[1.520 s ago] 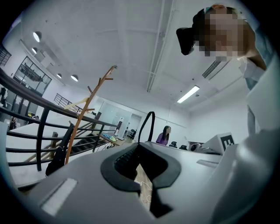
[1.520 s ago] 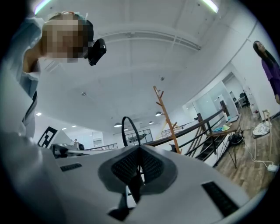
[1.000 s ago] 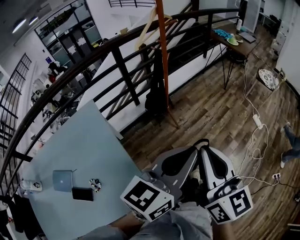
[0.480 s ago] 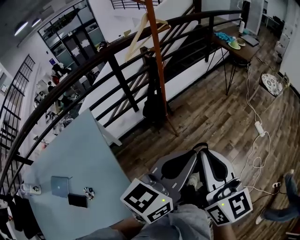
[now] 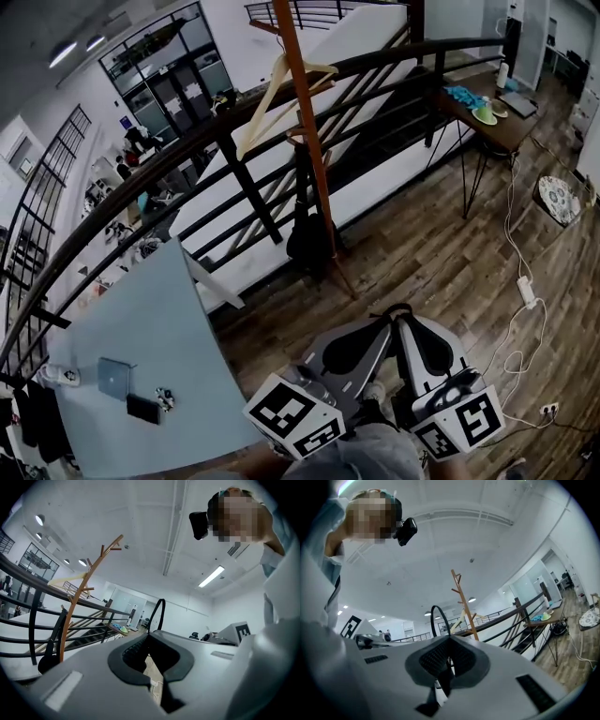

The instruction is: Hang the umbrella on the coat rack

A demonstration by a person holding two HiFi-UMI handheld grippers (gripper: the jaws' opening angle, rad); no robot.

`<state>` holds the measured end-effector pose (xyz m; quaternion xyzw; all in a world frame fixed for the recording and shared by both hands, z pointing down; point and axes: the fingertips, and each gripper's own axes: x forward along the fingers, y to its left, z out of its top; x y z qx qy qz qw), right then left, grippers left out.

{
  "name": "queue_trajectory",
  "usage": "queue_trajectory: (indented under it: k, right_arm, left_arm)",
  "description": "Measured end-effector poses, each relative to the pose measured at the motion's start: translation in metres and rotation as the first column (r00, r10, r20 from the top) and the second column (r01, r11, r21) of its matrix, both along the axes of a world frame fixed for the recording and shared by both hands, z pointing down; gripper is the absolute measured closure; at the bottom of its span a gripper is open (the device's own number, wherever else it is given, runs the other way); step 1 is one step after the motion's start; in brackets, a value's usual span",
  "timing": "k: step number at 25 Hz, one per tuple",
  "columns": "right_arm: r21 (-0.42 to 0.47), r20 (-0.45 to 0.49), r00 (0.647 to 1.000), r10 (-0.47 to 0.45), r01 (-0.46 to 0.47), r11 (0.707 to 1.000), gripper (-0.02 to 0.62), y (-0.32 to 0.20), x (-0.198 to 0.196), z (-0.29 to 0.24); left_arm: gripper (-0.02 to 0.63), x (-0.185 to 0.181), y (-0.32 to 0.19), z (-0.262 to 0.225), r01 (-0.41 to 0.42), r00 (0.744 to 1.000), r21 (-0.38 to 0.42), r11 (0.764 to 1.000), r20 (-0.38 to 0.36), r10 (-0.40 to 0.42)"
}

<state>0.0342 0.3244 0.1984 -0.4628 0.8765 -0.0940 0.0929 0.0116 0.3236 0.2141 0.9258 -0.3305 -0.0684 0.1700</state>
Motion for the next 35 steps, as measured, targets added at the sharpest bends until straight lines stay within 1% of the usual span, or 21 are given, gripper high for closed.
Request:
queue_trajectory:
  k: [6, 10, 16, 28, 35]
  right_arm:
    - [-0.001, 0.009, 0.997, -0.077, 0.077, 0.997, 0.595, -0.029, 0.025, -0.001]
    - [0.01, -0.003, 0.995, -0.1, 0.1, 0.995, 0.595, -0.043, 0.039, -0.005]
    - [0.022, -0.011, 0.993, -0.121, 0.121, 0.992, 0.595, -0.06, 0.051, -0.005]
    - [0.012, -0.031, 0.994, -0.103, 0.103, 0.995, 0.597, -0.084, 0.066, 0.0]
    - [-0.002, -0.039, 0.995, -0.09, 0.09, 0.996, 0.597, -0.12, 0.071, 0.009]
  left_arm:
    - [0.601, 0.025, -0.028, -0.001, 0.072, 0.997, 0.005, 0.997, 0.005, -0.072]
    - [0.601, 0.039, -0.041, -0.004, 0.092, 0.996, 0.023, 0.996, 0.009, -0.092]
    - [0.601, 0.051, -0.058, -0.004, 0.131, 0.991, 0.028, 0.991, 0.011, -0.131]
    - [0.601, 0.067, -0.084, 0.0, 0.125, 0.992, 0.011, 0.992, 0.011, -0.125]
    - [0.601, 0.071, -0.121, 0.01, 0.109, 0.994, -0.006, 0.994, -0.005, -0.109]
